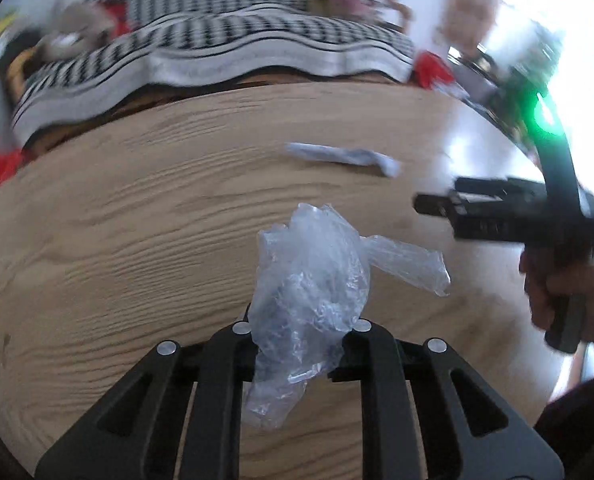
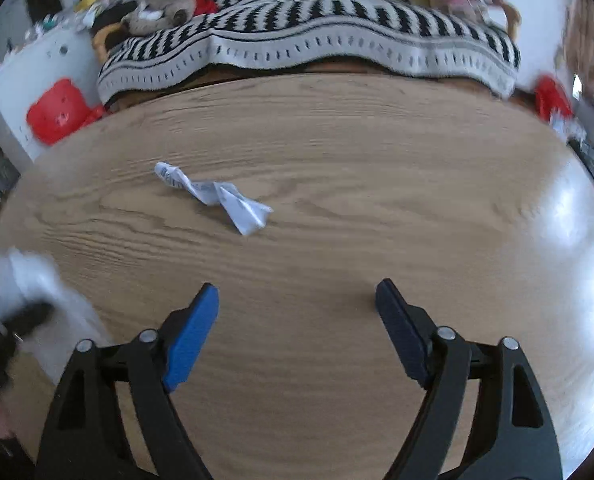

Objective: Collect trash
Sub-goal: 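Grasp the white paper strip with the right tool while the left tool holds the bag, then carry the plastic bag and paper strip over the black bin with both tools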

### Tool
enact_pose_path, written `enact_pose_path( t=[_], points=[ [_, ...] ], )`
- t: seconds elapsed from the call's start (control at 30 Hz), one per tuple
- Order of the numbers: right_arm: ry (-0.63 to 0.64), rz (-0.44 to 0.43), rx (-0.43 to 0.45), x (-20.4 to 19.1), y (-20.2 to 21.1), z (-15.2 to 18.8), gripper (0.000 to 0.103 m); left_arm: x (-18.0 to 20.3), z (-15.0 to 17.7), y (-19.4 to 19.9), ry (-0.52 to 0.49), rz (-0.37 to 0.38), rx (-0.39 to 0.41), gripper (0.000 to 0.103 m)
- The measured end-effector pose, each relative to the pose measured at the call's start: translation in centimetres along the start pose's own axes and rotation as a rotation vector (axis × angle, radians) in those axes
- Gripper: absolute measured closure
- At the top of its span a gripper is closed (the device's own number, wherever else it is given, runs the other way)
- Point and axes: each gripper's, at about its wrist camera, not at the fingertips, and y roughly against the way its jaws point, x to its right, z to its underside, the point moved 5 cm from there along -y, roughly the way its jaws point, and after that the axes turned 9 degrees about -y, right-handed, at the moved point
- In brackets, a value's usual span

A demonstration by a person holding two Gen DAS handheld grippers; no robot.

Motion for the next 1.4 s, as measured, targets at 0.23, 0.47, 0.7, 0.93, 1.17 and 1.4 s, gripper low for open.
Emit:
enact_pose_path(
  t=[0.23, 0.47, 0.7, 0.93, 1.17, 1.4],
  points=[
    [0.109, -0.007, 0.02, -4.5, -2.7, -1.9, 0.021, -3.3, 0.5, -0.1, 0.125, -0.025, -0.009, 0.088],
    [0.152, -0.034, 0.017, -5.9, -4.6, -4.0, 0.016, -4.2, -0.1, -0.6, 0.149, -0.019, -0.008, 0.088],
    [0.188, -0.069, 0.011, -7.5, -3.7, -3.5, 0.082, -4.1, -0.1, -1.0, 0.167, -0.03, -0.019, 0.088],
    [0.108, -0.078, 0.014, -6.0, -1.7, -1.8, 0.084, -2.9, -0.6, -0.7, 0.154, -0.034, -0.01, 0.088],
    [0.028, -0.045, 0.064, -0.1, 4.4, -0.3, 0.084, 0.7, -2.2, -0.4, 0.126, -0.005, 0.008, 0.088],
    [-0.062, 0.029, 0.126, 8.7, 11.0, 2.5, 0.084, 9.3, -5.2, -0.4, 0.026, 0.067, 0.034, 0.088]
  ],
)
